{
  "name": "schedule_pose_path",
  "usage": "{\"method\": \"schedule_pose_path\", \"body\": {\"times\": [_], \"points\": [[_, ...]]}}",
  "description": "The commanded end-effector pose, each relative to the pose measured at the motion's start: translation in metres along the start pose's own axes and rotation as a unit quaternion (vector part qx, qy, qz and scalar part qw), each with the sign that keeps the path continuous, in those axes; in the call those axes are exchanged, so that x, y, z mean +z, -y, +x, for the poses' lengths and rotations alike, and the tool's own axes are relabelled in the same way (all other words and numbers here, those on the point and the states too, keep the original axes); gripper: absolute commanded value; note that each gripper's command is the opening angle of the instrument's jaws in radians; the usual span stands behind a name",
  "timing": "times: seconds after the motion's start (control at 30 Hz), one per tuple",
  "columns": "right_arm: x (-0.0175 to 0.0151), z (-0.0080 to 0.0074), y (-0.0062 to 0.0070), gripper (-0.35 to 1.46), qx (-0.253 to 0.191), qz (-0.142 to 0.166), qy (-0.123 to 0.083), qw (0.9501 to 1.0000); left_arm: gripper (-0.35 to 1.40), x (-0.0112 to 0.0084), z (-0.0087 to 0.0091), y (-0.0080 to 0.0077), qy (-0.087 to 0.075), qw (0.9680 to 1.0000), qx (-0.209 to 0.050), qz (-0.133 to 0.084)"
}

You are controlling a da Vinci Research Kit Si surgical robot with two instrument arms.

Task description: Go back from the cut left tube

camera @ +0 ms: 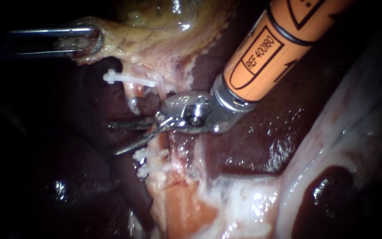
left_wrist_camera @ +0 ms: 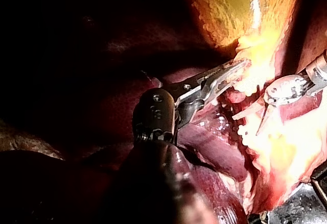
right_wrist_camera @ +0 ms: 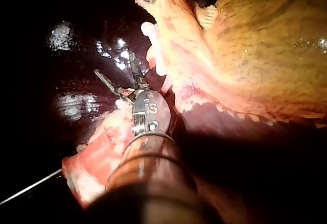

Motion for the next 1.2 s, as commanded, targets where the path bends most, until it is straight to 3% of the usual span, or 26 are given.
{"method": "schedule_pose_path", "body": {"times": [0.03,0.13,0.3,0.37,0.6,0.77,1.0,1.2], "points": [[-0.0003,0.0,0.0001,1.43,-0.01,-0.001,0.001,1.0,-0.35,0.0,0.0,0.0,0.0,1.0,0.0,0.0],[-0.0012,0.0,0.0011,1.43,-0.024,-0.016,-0.004,0.9996,-0.35,0.0,0.0,0.0,0.0,1.0,0.0,0.0],[-0.0052,-0.0003,0.0047,1.43,-0.044,-0.067,-0.015,0.9967,-0.35,0.0,0.0,0.0,0.0,1.0,0.0,0.0],[-0.0075,-0.0007,0.0061,1.43,-0.056,-0.104,-0.02,0.9928,-0.35,-0.0001,0.0,0.0001,0.0,1.0,0.0,-0.001],[-0.0153,-0.003,0.009,1.43,-0.08,-0.164,-0.014,0.9832,-0.35,-0.0002,0.0,0.0001,0.0,1.0,0.0,-0.001],[-0.0191,-0.0039,0.0101,1.43,-0.078,-0.185,-0.008,0.9796,-0.35,-0.0001,0.0,0.0001,0.0,1.0,0.0,-0.001],[-0.021,-0.0047,0.0105,1.43,-0.073,-0.208,0.048,0.9741,-0.35,0.0,0.0,0.0001,0.0,1.0,0.0,-0.001],[-0.021,-0.0047,0.0104,1.43,-0.071,-0.211,0.051,0.9735,-0.35,0.001,-0.0004,0.0006,-0.001,1.0,0.002,0.001]]}}
